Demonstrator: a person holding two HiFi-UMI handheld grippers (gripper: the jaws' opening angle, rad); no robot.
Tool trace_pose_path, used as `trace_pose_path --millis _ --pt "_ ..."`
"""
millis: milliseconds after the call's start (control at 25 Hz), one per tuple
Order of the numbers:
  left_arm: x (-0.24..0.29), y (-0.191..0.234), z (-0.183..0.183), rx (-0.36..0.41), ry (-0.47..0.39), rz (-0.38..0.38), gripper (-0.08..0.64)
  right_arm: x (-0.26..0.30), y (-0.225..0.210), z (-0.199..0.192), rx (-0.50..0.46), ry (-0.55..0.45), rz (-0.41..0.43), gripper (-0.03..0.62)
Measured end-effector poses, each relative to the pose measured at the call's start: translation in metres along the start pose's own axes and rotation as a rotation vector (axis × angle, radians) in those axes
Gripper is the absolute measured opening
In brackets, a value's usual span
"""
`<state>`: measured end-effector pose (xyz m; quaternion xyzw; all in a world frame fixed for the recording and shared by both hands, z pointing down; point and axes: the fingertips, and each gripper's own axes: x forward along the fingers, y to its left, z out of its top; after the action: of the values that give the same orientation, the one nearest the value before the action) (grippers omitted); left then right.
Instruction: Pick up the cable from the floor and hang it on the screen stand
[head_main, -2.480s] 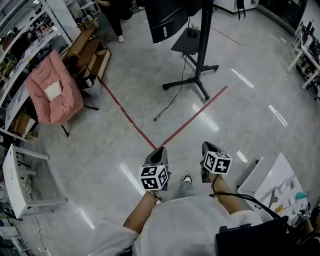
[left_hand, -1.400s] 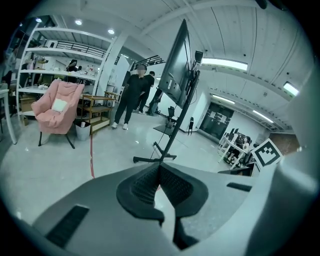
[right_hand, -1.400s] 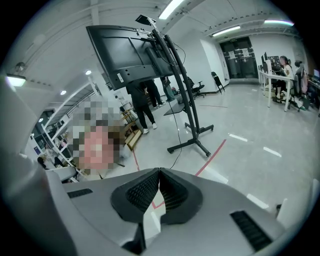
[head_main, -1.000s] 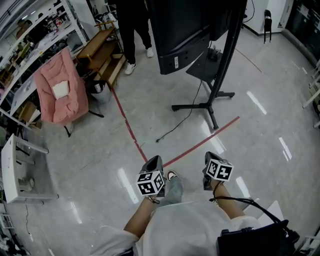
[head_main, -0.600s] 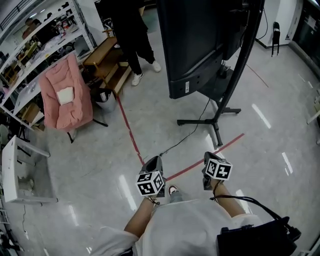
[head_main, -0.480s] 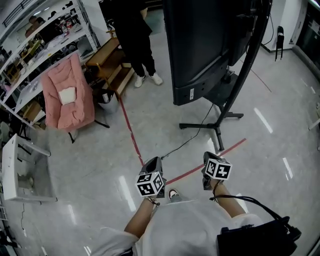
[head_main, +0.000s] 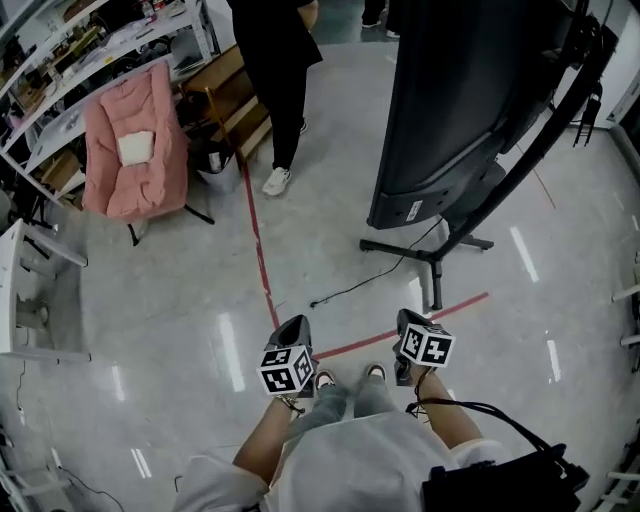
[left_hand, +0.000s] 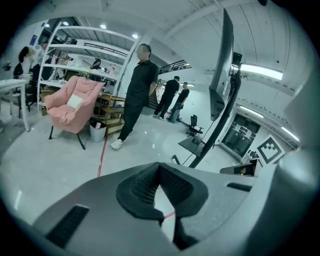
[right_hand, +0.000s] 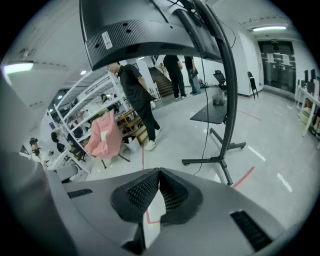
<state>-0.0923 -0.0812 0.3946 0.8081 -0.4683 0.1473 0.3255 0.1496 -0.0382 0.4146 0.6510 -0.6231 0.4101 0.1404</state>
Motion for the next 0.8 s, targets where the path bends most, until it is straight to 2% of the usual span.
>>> trace_pose_path --millis 200,360,520,800 --pt "0.02 0.029 -0.027 -0.082 -0.008 0.078 0.003 0.053 -0.008 -0.002 -0.058 0.084 0.033 0.018" --pt "0.056 0.06 -0.074 -0.121 -0.003 0.13 0.003 0.121 -0.028 -0.016 -0.081 0.116 0.054 0.018" --pt "0.131 0.094 -0.139 -0.111 0.001 0.128 0.003 0.201 -0.065 -0.039 -0.116 0.108 0.054 0.018" --pt "0.263 0.173 -0.274 -0.115 -0.001 0.135 0.003 0.354 -0.145 -0.12 -0.173 0.114 0.071 0.018"
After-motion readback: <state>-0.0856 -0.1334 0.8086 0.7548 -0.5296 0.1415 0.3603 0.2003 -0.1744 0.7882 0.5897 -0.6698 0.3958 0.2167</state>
